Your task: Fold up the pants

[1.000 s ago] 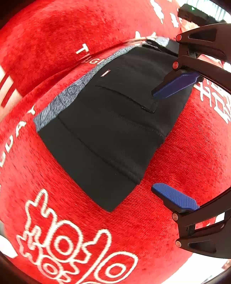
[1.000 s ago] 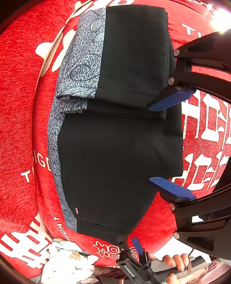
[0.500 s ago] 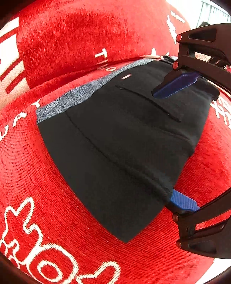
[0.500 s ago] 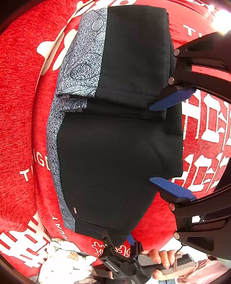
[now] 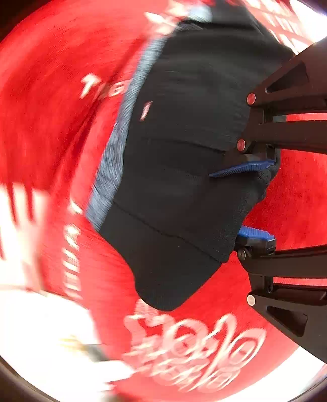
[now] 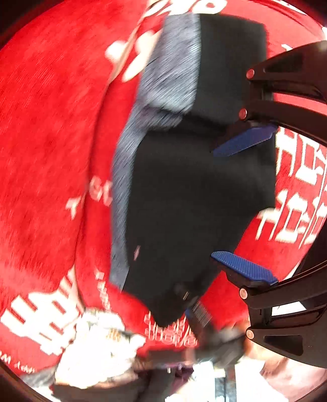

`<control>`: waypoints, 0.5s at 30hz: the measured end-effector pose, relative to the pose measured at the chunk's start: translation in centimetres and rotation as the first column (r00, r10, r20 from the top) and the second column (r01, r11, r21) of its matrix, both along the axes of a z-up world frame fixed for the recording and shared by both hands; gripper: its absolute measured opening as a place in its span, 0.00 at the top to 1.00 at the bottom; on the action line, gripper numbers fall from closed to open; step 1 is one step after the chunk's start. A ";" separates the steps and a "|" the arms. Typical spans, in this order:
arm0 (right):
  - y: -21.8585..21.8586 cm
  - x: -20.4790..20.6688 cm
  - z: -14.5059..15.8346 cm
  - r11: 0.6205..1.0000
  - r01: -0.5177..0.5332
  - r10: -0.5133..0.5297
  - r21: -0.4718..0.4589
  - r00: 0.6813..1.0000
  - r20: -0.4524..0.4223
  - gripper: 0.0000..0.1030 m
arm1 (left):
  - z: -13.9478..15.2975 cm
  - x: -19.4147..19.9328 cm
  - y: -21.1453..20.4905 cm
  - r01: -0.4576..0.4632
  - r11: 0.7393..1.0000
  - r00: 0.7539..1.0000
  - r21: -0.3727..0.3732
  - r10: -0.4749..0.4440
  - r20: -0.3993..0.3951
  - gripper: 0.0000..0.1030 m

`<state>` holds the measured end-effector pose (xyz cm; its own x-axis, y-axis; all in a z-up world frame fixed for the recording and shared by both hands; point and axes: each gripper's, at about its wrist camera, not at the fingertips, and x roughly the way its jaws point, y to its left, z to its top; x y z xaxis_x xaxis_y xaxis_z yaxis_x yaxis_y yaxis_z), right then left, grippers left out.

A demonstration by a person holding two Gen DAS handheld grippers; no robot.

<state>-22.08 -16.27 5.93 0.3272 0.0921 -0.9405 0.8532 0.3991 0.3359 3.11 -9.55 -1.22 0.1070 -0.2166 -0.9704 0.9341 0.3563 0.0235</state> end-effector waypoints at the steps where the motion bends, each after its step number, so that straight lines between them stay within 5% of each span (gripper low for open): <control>1: -0.6 0.9 0.2 1.000 -0.011 0.011 0.015 1.000 0.027 0.21 | 0.1 -1.2 -0.1 0.056 0.998 0.996 0.000 -0.055 0.069 0.64; 4: -2.6 5.5 0.6 0.993 -0.063 0.050 0.096 0.990 0.129 0.21 | -0.1 -4.8 0.3 0.233 0.972 0.934 0.020 -0.229 0.274 0.64; 7: -4.0 11.4 -0.1 0.970 -0.155 0.118 0.187 0.974 0.195 0.21 | -0.1 -5.5 0.9 0.305 0.952 0.894 0.025 -0.295 0.337 0.64; 10: -4.1 17.5 -1.2 0.929 -0.271 0.215 0.251 0.949 0.229 0.21 | 0.0 -5.5 1.1 0.323 0.946 0.885 0.022 -0.310 0.346 0.64; 15: -2.0 24.3 -4.9 0.844 -0.389 0.353 0.368 0.921 0.165 0.21 | 0.1 -6.4 0.7 0.347 0.937 0.867 0.021 -0.330 0.375 0.64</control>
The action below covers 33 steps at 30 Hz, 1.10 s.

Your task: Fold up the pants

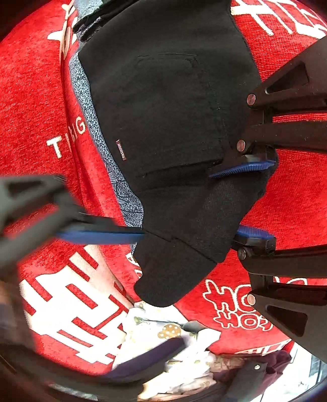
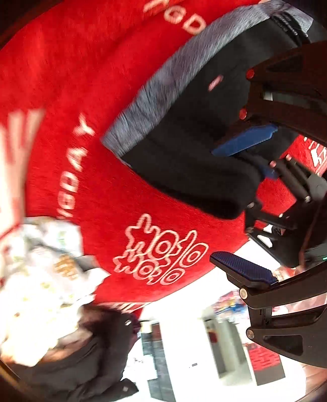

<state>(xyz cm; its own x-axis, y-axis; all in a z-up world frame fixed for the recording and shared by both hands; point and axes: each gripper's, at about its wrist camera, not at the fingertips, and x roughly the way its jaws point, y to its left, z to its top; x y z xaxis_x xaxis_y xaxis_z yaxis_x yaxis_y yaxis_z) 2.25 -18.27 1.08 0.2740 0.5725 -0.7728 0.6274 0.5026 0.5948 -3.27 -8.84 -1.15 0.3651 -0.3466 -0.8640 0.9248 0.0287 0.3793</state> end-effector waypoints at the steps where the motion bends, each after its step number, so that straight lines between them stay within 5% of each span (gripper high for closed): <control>1: 0.5 0.4 -0.6 1.000 -0.015 0.015 0.010 1.000 -0.017 0.21 | 0.0 -0.2 0.2 0.002 1.000 1.000 -0.003 -0.002 -0.002 0.64; 3: 1.2 0.7 -2.1 0.999 -0.038 0.039 0.020 0.997 -0.063 0.28 | 0.2 0.0 0.3 0.008 1.000 1.000 -0.005 -0.008 -0.005 0.64; 4: 1.4 0.7 -2.6 0.999 -0.037 0.038 0.018 0.996 -0.085 0.61 | 0.0 0.4 0.4 0.012 1.000 1.000 -0.004 -0.013 -0.005 0.64; 5: 1.4 0.3 -2.9 1.000 -0.027 0.027 0.009 0.994 -0.105 0.73 | 0.0 0.5 0.4 0.013 1.000 1.000 0.003 -0.013 -0.011 0.64; 7: 0.9 -0.7 -2.8 1.000 0.021 -0.020 0.010 0.995 -0.094 0.78 | 0.6 0.0 0.5 0.029 1.000 1.000 -0.008 -0.029 -0.001 0.64; 11: -0.4 -4.1 -0.4 0.991 0.130 -0.130 0.029 0.991 0.018 0.79 | 3.4 -1.8 0.1 0.088 0.995 0.996 -0.054 -0.087 0.035 0.64; 17: -2.3 -11.2 4.1 0.958 0.280 -0.288 0.070 0.937 0.199 0.79 | 8.2 -5.3 -0.6 0.156 0.978 0.988 -0.139 -0.151 0.042 0.64; 25: -4.2 -21.9 9.1 0.892 0.447 -0.439 0.062 0.826 0.354 0.79 | 13.2 -11.2 -2.6 0.234 0.947 0.971 -0.220 -0.241 -0.003 0.64; 33: -3.8 -36.5 10.7 0.758 0.651 -0.610 0.045 0.682 0.403 0.79 | 14.5 -22.0 -4.4 0.383 0.892 0.907 -0.240 -0.412 -0.086 0.64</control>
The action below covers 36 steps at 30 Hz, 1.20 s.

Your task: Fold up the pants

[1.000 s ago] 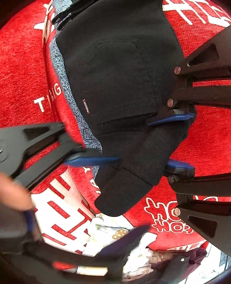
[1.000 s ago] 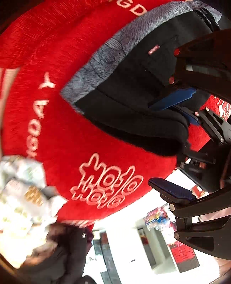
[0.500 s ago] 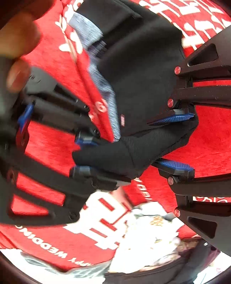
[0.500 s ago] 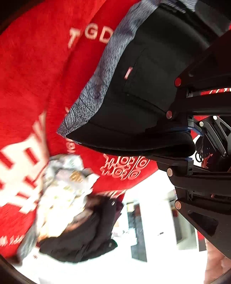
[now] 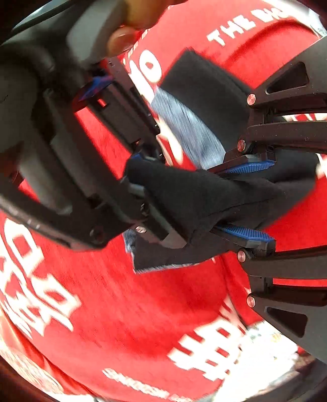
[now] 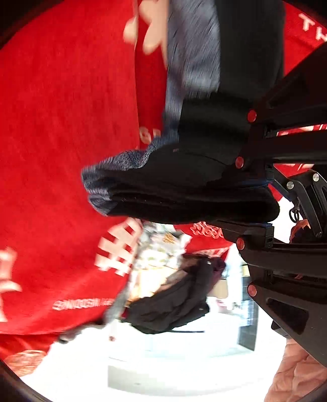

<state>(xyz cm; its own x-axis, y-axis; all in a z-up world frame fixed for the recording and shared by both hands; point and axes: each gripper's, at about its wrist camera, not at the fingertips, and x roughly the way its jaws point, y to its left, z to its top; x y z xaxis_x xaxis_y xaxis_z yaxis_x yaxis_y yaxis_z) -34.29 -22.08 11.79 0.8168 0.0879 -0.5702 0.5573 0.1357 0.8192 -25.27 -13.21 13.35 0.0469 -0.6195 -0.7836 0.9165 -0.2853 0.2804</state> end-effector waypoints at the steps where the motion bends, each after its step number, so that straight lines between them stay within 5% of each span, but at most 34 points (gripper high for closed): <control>1: -0.5 -2.1 -0.1 1.000 0.023 -0.023 0.003 1.000 -0.004 0.79 | -0.2 -1.8 -0.3 0.027 1.000 1.000 0.012 -0.027 -0.012 0.64; 9: 1.2 -15.0 -3.1 0.979 0.198 -0.193 0.043 0.976 -0.098 0.79 | -3.0 -11.8 -0.6 0.189 0.978 0.982 0.090 -0.187 -0.034 0.64; 19: 2.9 -20.2 -9.5 0.955 0.273 -0.250 0.115 0.951 -0.183 0.79 | -9.5 -17.9 0.0 0.269 0.935 0.958 0.231 -0.284 0.034 0.64; 24: 3.5 -21.7 -12.8 0.932 0.323 -0.290 0.165 0.937 -0.194 0.79 | -10.4 -17.8 0.3 0.292 0.918 0.951 0.269 -0.309 0.022 0.54; 28: 3.7 -21.6 -12.4 0.939 0.315 -0.279 0.139 0.933 -0.229 0.76 | -8.7 -15.7 0.1 0.275 0.915 0.961 0.295 -0.268 -0.062 0.39; 31: 3.4 -20.6 -10.7 0.960 0.272 -0.233 0.073 0.912 -0.337 0.73 | -7.3 -13.3 -0.1 0.235 0.920 0.971 0.314 -0.208 -0.117 0.38; 36: 3.6 -19.6 -8.3 0.980 0.196 -0.178 -0.030 0.804 -0.568 0.67 | -5.8 -7.9 -1.3 0.073 0.938 0.991 0.340 -0.030 -0.131 0.38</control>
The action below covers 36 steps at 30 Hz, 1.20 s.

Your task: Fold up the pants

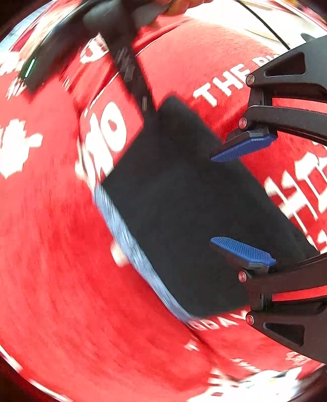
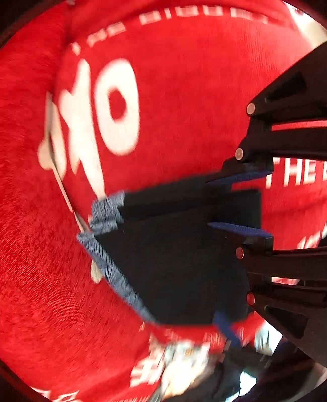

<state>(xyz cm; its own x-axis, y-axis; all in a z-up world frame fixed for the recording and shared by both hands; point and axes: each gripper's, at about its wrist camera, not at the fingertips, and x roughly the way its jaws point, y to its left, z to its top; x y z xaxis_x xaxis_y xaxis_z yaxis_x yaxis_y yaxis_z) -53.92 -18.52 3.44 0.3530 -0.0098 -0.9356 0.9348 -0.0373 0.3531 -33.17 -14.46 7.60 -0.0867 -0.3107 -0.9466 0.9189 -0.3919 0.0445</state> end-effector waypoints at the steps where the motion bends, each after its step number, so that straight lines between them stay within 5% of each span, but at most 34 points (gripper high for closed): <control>1: 0.1 0.0 0.5 1.000 -0.004 0.004 -0.010 1.000 -0.016 0.67 | 0.1 1.3 -0.3 -0.040 0.999 0.999 0.007 0.040 0.002 0.38; 6: 1.1 2.3 3.5 0.994 -0.049 0.047 -0.102 0.999 -0.027 0.74 | -1.8 7.3 -0.7 -0.213 0.976 0.976 0.050 0.211 0.048 0.38; 11: -0.1 4.2 3.2 0.985 -0.118 0.114 -0.124 0.993 -0.040 0.74 | -2.8 12.5 -3.1 -0.367 0.926 0.930 0.091 0.368 0.006 0.38; 14: -3.1 4.5 2.0 0.988 -0.085 0.076 -0.130 0.995 -0.071 0.57 | -3.8 15.3 -5.4 -0.457 0.882 0.885 0.113 0.464 -0.037 0.38; 17: -6.2 4.0 0.7 0.991 -0.005 0.002 -0.137 1.000 -0.021 0.54 | -4.9 16.9 -7.3 -0.505 0.854 0.857 0.122 0.513 -0.045 0.38; 24: -10.6 2.5 -3.1 0.995 0.093 -0.089 -0.021 0.988 0.126 0.57 | -6.4 18.4 -8.4 -0.513 0.846 0.848 0.143 0.526 -0.070 0.38; 27: -10.9 1.6 -3.2 0.995 0.102 -0.099 -0.005 0.977 0.186 0.92 | -7.2 19.4 -8.7 -0.521 0.836 0.837 0.171 0.540 -0.092 0.38; 31: -11.0 1.9 -3.8 0.999 0.039 -0.039 0.008 0.992 0.123 0.93 | -8.5 19.7 -9.1 -0.526 0.821 0.825 0.222 0.556 -0.103 0.38; 36: -11.0 3.1 -4.1 1.000 -0.010 0.011 -0.017 0.999 0.041 0.93 | -8.8 17.2 -9.1 -0.476 0.867 0.876 0.145 0.483 -0.009 0.38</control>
<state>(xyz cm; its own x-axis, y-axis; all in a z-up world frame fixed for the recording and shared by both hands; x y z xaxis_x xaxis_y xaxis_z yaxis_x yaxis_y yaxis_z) -50.78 -29.54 -0.63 0.3918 -0.0216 -0.9198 0.9196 -0.0210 0.3922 -15.98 -23.60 -1.17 -0.0020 -0.1951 -0.9808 0.9950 0.0980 -0.0216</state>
